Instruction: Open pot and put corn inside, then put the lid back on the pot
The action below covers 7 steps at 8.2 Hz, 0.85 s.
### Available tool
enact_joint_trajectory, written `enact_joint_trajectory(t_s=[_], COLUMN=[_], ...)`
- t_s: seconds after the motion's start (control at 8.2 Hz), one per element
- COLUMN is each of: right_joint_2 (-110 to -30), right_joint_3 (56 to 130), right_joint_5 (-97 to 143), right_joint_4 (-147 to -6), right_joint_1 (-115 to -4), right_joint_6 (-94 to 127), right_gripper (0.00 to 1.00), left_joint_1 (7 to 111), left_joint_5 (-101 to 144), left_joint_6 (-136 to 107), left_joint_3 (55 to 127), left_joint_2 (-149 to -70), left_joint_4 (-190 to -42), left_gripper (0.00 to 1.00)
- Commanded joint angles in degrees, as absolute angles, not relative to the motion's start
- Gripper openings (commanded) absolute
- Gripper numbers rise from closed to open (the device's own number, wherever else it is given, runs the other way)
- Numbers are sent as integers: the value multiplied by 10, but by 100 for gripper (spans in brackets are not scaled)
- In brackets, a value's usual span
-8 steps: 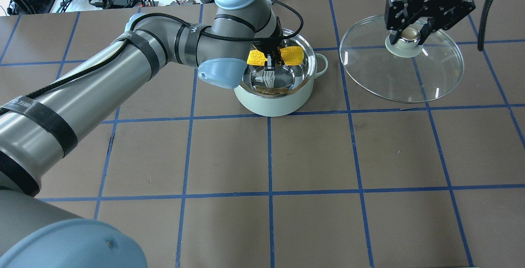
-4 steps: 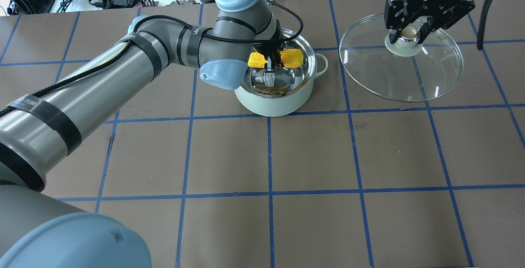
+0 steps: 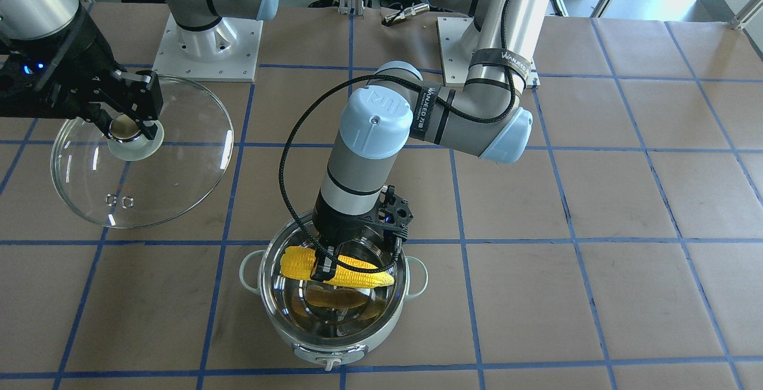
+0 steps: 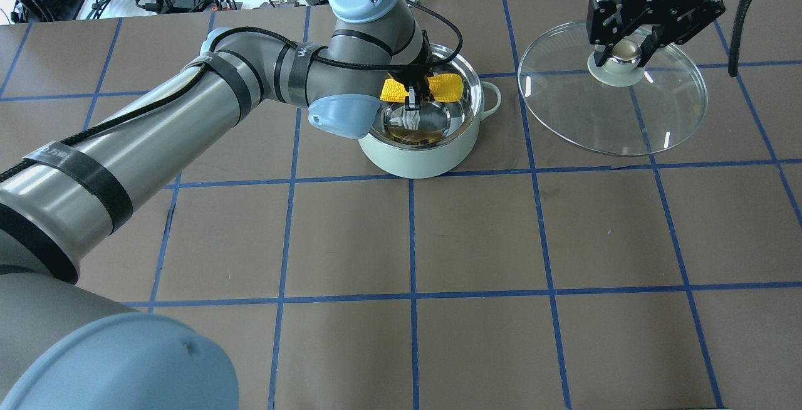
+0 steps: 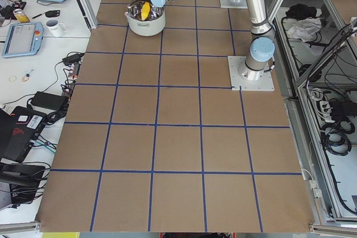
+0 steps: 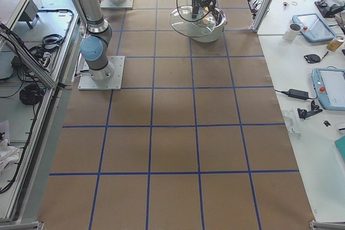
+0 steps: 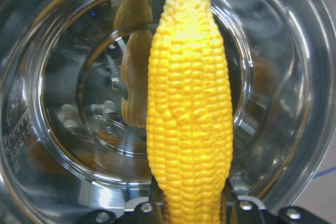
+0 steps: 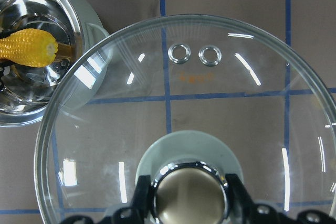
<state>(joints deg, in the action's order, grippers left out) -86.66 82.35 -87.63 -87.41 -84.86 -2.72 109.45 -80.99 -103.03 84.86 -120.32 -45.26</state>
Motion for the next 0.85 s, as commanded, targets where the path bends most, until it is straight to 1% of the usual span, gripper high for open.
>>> enact_joint_trajectory(t_s=[0.0,0.24,0.37,0.49,0.61,0.73], right_joint_2=[-867,-867,-867,-867,-867,-867], right_joint_3=[824,824,824,824,824,824], right_joint_5=[-876,-875,-875,-875,-875,-875], right_joint_4=[-875,-875,-875,-875,-875,-875], right_joint_1=[-849,-848,-849,-849,-849,-849], right_joint_6=[-27,-27,-26,-26,-26,-26], right_gripper=[30,30,30,30,30,30], left_joint_1=[1094,1094,1094,1094,1094,1094], left_joint_5=[-812,-815,-815,-815,-816,-816], left_joint_6=[-1028,-1028,-1028,-1028,-1029,-1030], left_joint_3=[849,849,849,849,849,849], left_joint_2=[-1207,-1206,-1202,-1201,-1204,-1205], left_joint_4=[-428,-427,-426,-426,-425,-416], left_gripper=[29,43,53,61,80,88])
